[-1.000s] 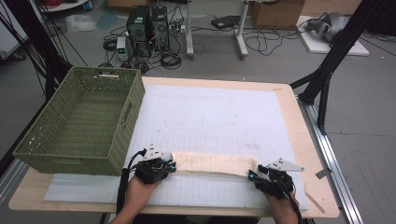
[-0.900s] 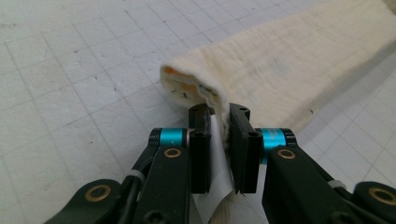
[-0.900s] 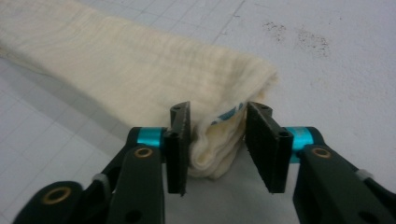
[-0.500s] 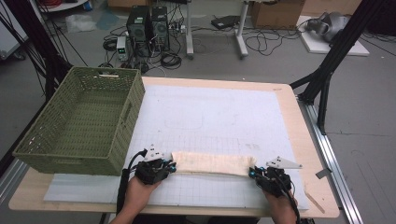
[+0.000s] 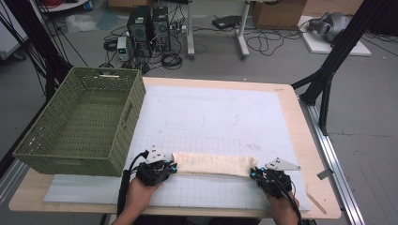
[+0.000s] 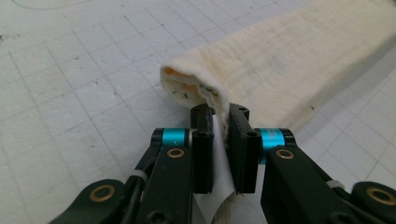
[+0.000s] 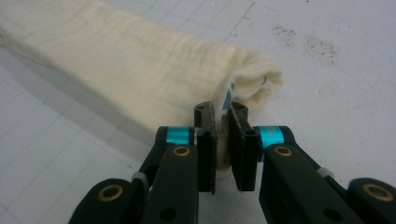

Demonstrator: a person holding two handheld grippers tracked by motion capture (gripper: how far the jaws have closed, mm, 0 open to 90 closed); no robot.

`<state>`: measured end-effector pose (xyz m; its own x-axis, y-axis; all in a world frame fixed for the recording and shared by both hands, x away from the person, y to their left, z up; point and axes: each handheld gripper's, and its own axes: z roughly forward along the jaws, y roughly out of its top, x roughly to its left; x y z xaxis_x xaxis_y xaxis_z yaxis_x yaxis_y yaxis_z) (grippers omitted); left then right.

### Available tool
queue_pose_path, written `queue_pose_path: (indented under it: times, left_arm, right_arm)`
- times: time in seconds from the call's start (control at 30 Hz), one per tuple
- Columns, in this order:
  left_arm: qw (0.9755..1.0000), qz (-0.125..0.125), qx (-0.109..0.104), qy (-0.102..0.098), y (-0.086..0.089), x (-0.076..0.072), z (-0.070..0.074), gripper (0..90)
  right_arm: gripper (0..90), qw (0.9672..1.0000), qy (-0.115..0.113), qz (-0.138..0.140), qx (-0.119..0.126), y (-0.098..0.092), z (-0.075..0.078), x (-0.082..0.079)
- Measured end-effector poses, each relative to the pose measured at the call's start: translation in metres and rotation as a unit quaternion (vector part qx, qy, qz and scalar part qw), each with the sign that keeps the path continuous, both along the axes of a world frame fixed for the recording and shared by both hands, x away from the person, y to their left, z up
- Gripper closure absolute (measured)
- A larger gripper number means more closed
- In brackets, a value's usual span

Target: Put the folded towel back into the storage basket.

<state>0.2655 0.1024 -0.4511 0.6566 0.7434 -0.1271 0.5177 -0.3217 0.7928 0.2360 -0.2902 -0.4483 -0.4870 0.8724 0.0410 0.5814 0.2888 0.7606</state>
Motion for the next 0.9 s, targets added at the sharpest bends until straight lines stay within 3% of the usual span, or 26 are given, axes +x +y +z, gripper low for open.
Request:
queue_pose_path:
  times: [0.33,0.9]
  left_arm:
    - [1.0000,0.003,-0.007,0.004,0.003,0.000,0.004,82.1]
    - [0.9992,-0.021,-0.016,-0.031,0.004,-0.004,0.014,82.4]
  right_arm:
    - [83.1,1.0000,-0.002,0.004,0.005,-0.004,0.001,0.000]
    - [83.2,0.9996,-0.028,0.003,0.005,-0.011,0.009,-0.002]
